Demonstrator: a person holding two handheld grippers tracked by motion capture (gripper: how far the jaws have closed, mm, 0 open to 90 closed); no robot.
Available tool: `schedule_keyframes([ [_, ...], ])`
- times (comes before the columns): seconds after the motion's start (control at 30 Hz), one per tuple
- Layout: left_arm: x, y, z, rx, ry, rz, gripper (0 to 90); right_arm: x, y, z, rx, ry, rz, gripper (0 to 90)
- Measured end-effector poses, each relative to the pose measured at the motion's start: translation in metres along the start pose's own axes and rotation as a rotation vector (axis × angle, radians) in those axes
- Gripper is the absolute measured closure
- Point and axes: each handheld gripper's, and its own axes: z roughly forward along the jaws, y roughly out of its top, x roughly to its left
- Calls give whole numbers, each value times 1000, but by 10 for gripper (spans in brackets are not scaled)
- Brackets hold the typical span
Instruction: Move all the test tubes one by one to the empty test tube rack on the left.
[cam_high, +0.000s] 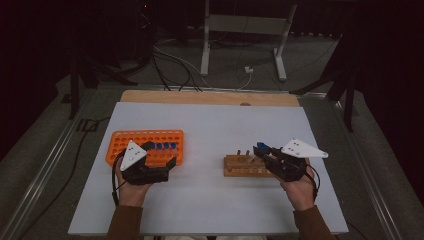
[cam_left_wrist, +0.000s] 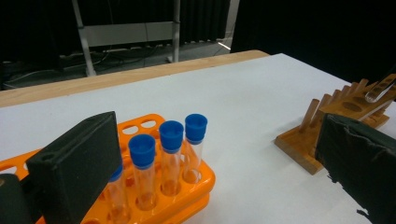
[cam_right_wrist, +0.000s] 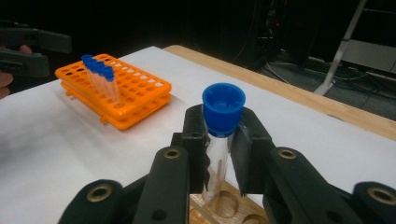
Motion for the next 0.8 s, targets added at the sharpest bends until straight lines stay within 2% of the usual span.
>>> schedule_keyframes([
  [0.17,-3,4,-1,-10,-5,-3,15,6,1,3,10,25,-10,773],
  [0.5,-15,9,2,-12,-35,23,15,20,0,11,39,72,-28,773],
  [0.8,-37,12,13,-4,-86,66,14,29,0,17,57,103,-35,772],
])
